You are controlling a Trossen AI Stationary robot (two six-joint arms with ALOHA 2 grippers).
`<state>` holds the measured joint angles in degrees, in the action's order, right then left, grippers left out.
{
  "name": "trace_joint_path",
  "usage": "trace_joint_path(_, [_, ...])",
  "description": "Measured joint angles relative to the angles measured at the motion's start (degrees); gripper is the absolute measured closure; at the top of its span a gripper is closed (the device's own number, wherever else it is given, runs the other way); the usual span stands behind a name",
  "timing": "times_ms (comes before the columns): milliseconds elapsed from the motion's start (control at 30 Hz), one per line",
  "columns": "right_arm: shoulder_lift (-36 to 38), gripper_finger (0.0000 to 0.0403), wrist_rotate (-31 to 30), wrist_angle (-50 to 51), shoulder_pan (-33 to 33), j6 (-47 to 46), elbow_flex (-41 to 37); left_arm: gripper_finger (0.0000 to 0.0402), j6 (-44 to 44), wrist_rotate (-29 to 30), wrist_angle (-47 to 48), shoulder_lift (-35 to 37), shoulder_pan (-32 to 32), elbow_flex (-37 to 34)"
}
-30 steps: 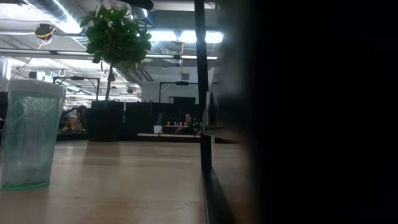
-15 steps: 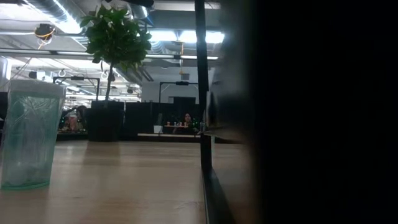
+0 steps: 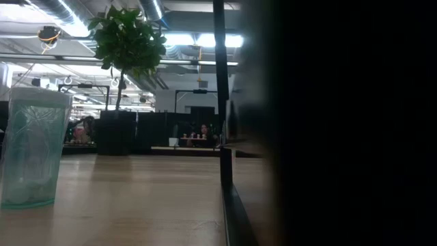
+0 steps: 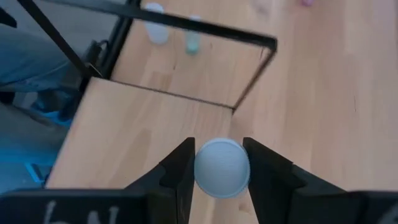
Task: Pick and place medicine bottles onto shelf by color
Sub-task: Put the top green pill bottle on the shelf
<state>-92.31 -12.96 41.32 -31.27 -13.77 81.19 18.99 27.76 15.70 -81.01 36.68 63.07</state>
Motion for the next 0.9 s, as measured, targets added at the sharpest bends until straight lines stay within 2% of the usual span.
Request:
trace_joint_path(267, [-3.35, 0.0279, -1.04, -4.06, -3.90, -4.04, 0.41, 0.0169, 0.08, -0.05, 0.00, 0.00, 3.06, 0.00])
trace_joint_path(700, [-11.52, 0.0279, 7.11, -10.55, -5.44, -11.54, 0.57, 0.0169, 0.36, 0.03, 0.09, 0.00, 5.44, 0.00])
trace_joint_path(900, [-14.46, 0.0279, 6.98, -9.48, -7.70, -12.94, 5.33, 0.0169, 0.36, 0.07, 0.24, 0.00, 5.42, 0.00])
